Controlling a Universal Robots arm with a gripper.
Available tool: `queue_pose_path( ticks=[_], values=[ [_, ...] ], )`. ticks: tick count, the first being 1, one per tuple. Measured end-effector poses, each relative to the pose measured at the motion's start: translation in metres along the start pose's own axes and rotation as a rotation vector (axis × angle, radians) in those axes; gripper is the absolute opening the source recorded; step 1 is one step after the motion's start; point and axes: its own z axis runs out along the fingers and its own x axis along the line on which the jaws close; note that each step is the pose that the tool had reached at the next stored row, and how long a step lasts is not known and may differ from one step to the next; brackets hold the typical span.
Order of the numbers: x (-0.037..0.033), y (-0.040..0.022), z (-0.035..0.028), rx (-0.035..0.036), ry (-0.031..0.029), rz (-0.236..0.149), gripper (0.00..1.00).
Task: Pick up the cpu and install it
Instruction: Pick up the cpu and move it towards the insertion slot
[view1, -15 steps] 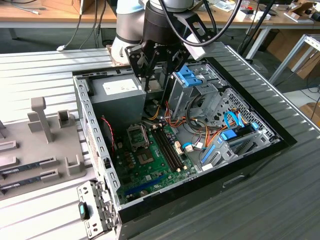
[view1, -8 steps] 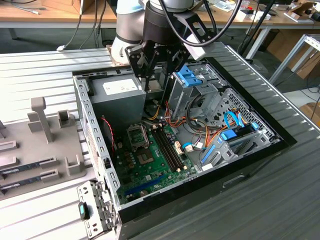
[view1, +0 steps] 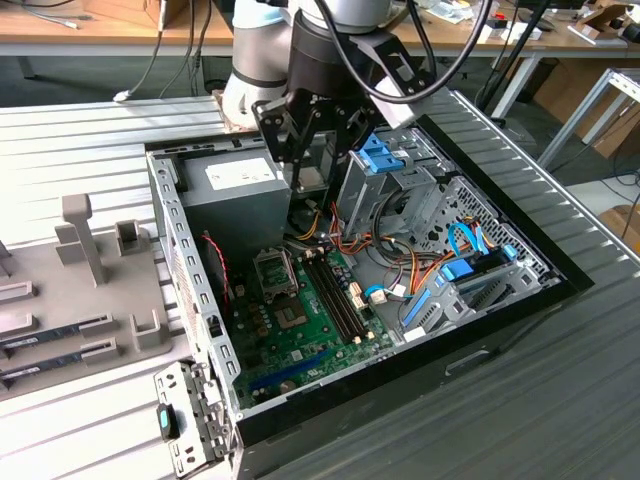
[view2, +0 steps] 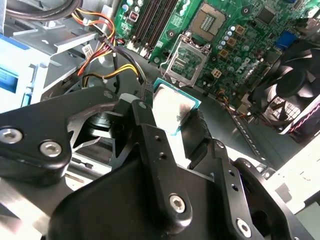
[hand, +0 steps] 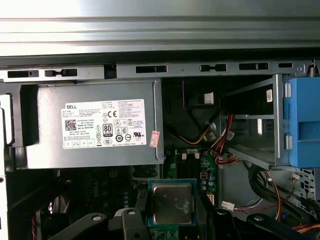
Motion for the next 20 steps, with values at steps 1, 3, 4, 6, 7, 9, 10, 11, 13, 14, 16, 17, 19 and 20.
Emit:
queue_pose_path(
  ticks=[1,3,4,6,7,9,10,11,13,14,16,17,19,20],
  values=[
    [0.0000,-0.0012,0.0002,0.0000,0.0000,0.000,0.47],
    [-0.0001,-0.0036,0.0006,0.0000,0.0000,0.000,0.47],
    [0.0000,-0.0048,0.0008,0.0000,0.0000,0.000,0.47],
    [-0.0001,-0.0071,0.0012,0.0000,0.0001,0.000,0.47],
    [-0.0001,-0.0082,0.0014,0.0001,0.0001,0.000,0.47],
    [-0.0001,-0.0102,0.0019,0.0001,0.0001,0.000,0.47],
    [-0.0003,-0.0157,0.0030,0.0000,0.0000,0.000,0.47],
    [-0.0004,-0.0224,0.0042,0.0000,0.0000,0.000,0.47],
    [-0.0005,-0.0269,0.0050,0.0000,0.0000,0.000,0.47],
    [-0.0005,-0.0279,0.0051,0.0000,0.0000,0.000,0.47],
    [-0.0005,-0.0298,0.0055,0.0000,0.0000,0.000,0.47],
    [-0.0005,-0.0306,0.0056,0.0000,0.0000,0.000,0.47],
    [-0.0006,-0.0327,0.0060,0.0000,0.0000,0.000,0.47],
    [-0.0006,-0.0335,0.0061,0.0000,0.0000,0.000,0.47]
  ],
)
